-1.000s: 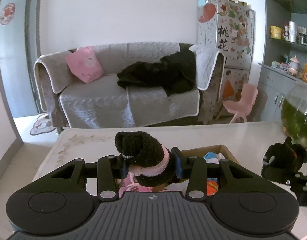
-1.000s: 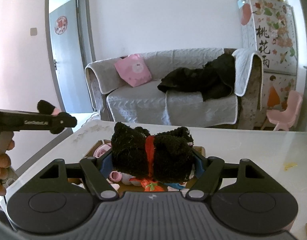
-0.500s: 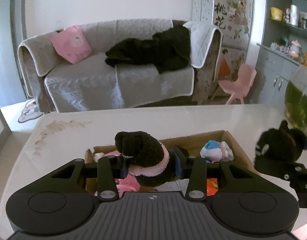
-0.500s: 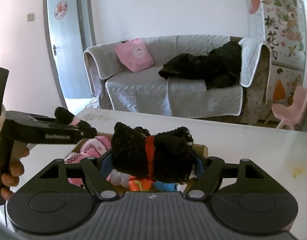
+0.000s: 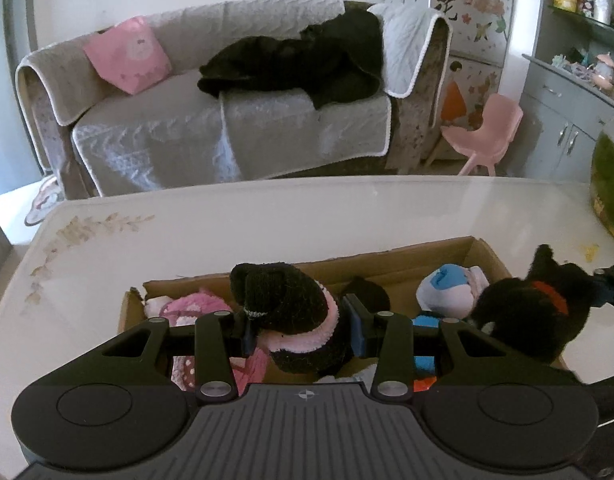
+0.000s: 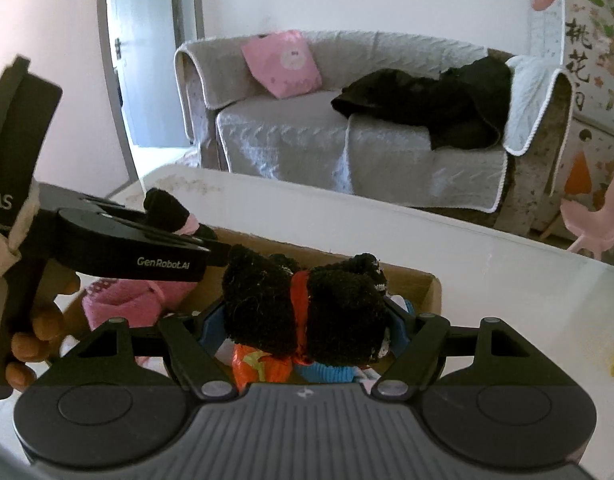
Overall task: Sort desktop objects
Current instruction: 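Carry the black pink-banded bundle over the tray while the right carries the black fuzzy bundle there, then lower both black bundles into the tray and open both grippers, then withdraw both grippers from the tray toward the white sock rolls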
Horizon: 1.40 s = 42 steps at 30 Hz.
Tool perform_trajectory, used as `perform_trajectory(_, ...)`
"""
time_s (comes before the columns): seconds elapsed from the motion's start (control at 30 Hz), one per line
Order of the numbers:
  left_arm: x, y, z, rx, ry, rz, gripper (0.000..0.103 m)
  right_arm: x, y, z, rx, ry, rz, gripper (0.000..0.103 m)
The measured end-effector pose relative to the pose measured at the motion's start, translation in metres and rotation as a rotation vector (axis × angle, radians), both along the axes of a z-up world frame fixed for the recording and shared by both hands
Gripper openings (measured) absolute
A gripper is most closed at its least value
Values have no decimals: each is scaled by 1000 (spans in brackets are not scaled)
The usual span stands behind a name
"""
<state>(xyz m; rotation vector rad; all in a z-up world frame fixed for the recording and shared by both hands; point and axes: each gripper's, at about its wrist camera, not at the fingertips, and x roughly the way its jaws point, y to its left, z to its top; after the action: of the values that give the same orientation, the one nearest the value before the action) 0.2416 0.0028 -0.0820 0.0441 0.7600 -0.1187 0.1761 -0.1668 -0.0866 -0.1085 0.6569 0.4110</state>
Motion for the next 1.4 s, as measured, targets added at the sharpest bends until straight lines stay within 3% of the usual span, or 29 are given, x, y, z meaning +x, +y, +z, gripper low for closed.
perform_trajectory(0.43, 11, -3, -10, 20, 27, 8, 52, 5, 13, -6, -68, 11, 26, 79)
perform_trajectory(0.5, 9, -4, -11, 25, 28, 12, 55, 3, 12, -4, -67, 1, 22, 82)
perform_trajectory(0.57, 7, -3, -10, 30, 19, 18, 68, 2, 11, -2, -66, -1, 12, 83)
perform_trajectory(0.73, 1, 0, 0, 9, -6, 30, 86, -3, 8, 5, -46, -26, 0, 87)
perform_trajectory(0.87, -9, 3, 11, -8, -28, 33, 88, -10, 6, 15, -28, -45, -2, 88)
perform_trajectory(1.2, -71, 19, 39, -12, -102, 16, 91, -51, -22, 45, 94, -133, -46, 93)
perform_trajectory(1.4, -130, 24, 36, -23, -125, -16, 94, -91, -46, 38, 123, -154, -95, 95)
